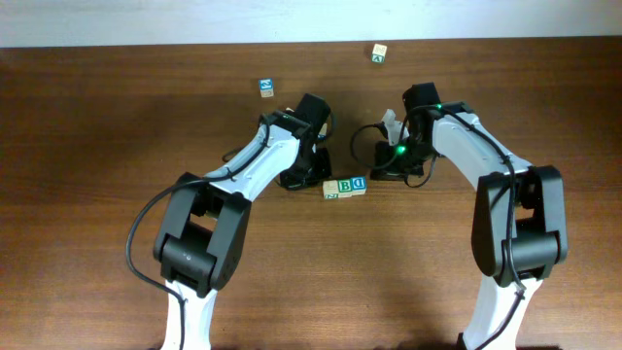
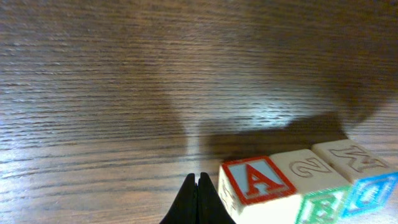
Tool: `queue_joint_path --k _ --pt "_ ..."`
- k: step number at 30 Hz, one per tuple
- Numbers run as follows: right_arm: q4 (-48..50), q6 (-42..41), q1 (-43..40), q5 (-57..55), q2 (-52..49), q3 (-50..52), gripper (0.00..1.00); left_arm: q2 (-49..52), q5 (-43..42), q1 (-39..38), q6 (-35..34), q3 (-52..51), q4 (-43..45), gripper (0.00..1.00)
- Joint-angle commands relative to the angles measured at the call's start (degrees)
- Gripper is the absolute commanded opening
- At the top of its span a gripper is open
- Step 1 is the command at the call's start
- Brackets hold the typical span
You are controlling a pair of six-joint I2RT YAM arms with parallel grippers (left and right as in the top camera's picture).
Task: Rotate 3 blocks
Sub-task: 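Bring both grippers down to either end of the block row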
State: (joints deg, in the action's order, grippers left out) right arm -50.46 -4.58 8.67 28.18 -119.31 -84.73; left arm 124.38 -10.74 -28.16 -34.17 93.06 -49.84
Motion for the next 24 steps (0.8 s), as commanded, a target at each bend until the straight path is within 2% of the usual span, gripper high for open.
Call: queue_joint_path --k 1,11,16,20,24 --pt "0.2 -3.6 1.3 -0.8 -0.2 0.6 0.05 1.3 -0.6 -0.2 -1.0 -0.3 0.2 0.0" --pt "-0.6 -12.8 4.2 -5.0 -0.2 1.0 0.04 1.3 -0.6 -0.2 -1.0 -0.3 -0.1 0.0" --pt "-3.4 -13.1 4.2 -3.8 -0.2 1.2 0.04 1.3 -0.4 -0.1 -0.6 -0.3 -0.1 0.0" --pt "-3.5 -12.7 4.9 -2.7 -0.2 1.2 0.05 1.3 -1.4 2.1 6.0 -0.3 -0.2 0.0" --pt "-2.7 -12.2 6.1 -2.7 -0.2 1.2 0.04 1.3 -6.3 3.8 12.5 -0.3 -0.1 0.0"
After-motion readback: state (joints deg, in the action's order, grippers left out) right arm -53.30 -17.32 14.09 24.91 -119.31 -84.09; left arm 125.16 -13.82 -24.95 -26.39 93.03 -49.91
